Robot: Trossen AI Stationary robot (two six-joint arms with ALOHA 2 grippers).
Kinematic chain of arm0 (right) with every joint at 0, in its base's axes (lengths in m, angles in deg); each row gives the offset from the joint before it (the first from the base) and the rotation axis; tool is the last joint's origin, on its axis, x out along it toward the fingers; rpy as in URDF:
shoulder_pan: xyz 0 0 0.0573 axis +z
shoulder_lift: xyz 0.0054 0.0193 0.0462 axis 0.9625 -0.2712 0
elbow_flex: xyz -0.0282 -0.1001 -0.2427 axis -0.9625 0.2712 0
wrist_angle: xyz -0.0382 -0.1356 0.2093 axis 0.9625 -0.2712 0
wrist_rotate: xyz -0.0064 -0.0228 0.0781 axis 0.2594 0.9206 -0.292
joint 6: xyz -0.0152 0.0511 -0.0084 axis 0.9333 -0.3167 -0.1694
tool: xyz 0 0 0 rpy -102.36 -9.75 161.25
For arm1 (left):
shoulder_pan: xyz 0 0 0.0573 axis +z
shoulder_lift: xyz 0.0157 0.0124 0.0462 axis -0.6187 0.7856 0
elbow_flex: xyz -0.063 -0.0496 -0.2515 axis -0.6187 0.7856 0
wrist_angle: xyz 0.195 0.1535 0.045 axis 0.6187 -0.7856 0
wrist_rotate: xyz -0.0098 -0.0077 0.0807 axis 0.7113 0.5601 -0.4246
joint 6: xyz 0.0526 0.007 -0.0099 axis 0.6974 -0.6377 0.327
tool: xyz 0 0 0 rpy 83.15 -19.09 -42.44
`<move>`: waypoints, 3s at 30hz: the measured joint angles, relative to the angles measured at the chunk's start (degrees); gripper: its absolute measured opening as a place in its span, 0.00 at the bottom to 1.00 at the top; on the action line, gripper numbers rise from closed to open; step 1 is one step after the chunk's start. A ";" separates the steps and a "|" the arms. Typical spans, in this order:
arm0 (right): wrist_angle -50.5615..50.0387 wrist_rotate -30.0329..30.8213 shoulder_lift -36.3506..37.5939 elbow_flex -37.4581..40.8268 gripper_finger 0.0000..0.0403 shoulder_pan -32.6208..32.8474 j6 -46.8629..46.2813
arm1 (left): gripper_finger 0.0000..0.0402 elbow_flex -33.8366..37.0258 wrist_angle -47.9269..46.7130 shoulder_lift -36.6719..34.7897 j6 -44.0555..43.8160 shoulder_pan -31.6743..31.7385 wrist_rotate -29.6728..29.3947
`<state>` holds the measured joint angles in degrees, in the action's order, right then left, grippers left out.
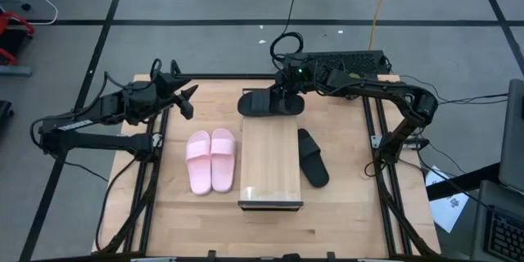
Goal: Pick and place slides into the shelf
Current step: Put the right black slide on the shelf, then put the black slide on the shelf
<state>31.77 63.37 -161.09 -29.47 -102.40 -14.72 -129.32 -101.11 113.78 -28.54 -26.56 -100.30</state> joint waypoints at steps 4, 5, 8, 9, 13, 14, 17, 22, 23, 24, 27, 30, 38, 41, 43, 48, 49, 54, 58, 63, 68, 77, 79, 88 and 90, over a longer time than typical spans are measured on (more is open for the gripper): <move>-0.02 0.28 0.00 0.00 0.00 0.00 0.66 | 0.39 0.00 0.01 0.00 -0.02 0.00 -0.05; -0.01 0.97 0.00 0.00 0.00 0.00 0.81 | 0.39 0.00 0.01 0.00 -0.02 0.00 -0.03; 0.10 1.46 0.00 0.00 0.00 0.00 0.83 | 0.39 0.00 0.00 0.00 -0.02 0.00 -0.03; 0.23 1.49 0.00 0.00 0.00 0.00 0.81 | 0.39 0.00 0.00 0.00 -0.02 0.00 -0.04; 0.33 1.40 0.00 0.01 0.00 0.01 0.35 | 0.39 0.00 0.01 0.00 -0.02 0.00 -0.03; 0.68 1.41 0.00 0.19 0.00 0.07 0.11 | 0.39 0.00 0.01 0.00 -0.04 0.00 -0.03; 1.11 1.38 0.00 0.85 0.00 0.13 -0.72 | 0.39 0.00 0.01 0.00 -0.04 0.00 -0.03; 1.18 1.42 -0.07 1.29 0.00 0.13 -0.87 | 0.39 0.00 0.01 0.00 -0.13 0.00 -0.03; 1.48 1.40 -0.07 1.31 0.00 0.13 -0.87 | 0.39 0.00 0.01 0.00 -0.21 0.00 -0.03; 1.80 1.40 -0.07 1.32 0.00 0.13 -0.88 | 0.39 0.00 0.01 0.00 -0.27 0.00 -0.03; 2.41 1.39 -0.07 1.33 0.00 0.13 -0.89 | 0.39 0.00 0.01 0.00 -0.39 0.00 -0.03; 2.51 1.27 -0.07 1.33 0.01 0.13 -1.17 | 0.39 0.00 0.01 0.00 -0.37 0.00 -0.03; 2.38 1.16 -0.07 1.33 0.01 0.15 -2.18 | 0.39 0.00 0.03 0.00 -0.35 0.00 -0.03; 2.35 1.14 -0.07 1.33 0.02 0.15 -2.21 | 0.39 0.00 0.01 0.00 -0.35 0.00 -0.03; 2.20 1.14 -0.07 1.33 0.02 0.17 -2.21 | 0.39 0.00 0.01 0.00 -0.33 0.00 -0.01; 2.00 1.22 -0.07 1.33 0.05 0.95 -2.19 | 0.39 0.00 0.01 0.00 -0.28 0.00 -0.01; 1.94 1.29 -0.07 1.33 0.06 1.13 -2.10 | 0.39 0.00 0.01 0.00 -0.28 0.00 -0.01; 1.65 1.47 -0.07 1.33 0.09 1.25 -1.80 | 0.39 0.00 0.01 0.00 -0.28 0.00 -0.01; 0.35 2.95 -0.07 1.33 0.12 1.14 -1.58 | 0.39 0.00 0.01 0.00 -0.28 0.00 0.19; 0.40 2.88 -0.07 1.36 0.16 1.24 -1.56 | 0.39 0.00 0.01 0.00 -0.31 0.00 0.49; 0.42 2.87 -0.07 1.36 0.19 1.22 -1.72 | 0.39 0.00 0.01 0.00 -0.31 0.00 0.49; -0.96 2.82 0.33 1.36 0.27 1.25 -3.04 | 0.39 0.00 0.01 0.00 -0.31 0.00 0.51; -1.66 2.83 0.59 1.36 0.29 1.25 -3.24 | 0.39 0.00 0.01 0.02 -0.29 0.00 0.51; -6.13 3.26 4.71 1.40 0.32 1.20 -1.79 | 0.39 -0.02 0.01 0.09 -0.29 -0.02 0.63; -6.71 3.28 5.64 1.40 0.32 1.20 -1.79 | 0.39 -0.02 0.01 0.09 -0.31 -0.01 0.78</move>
<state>25.06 66.65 -155.45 -28.07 -101.20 -16.51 -129.34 -101.10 113.86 -28.84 -26.57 -99.52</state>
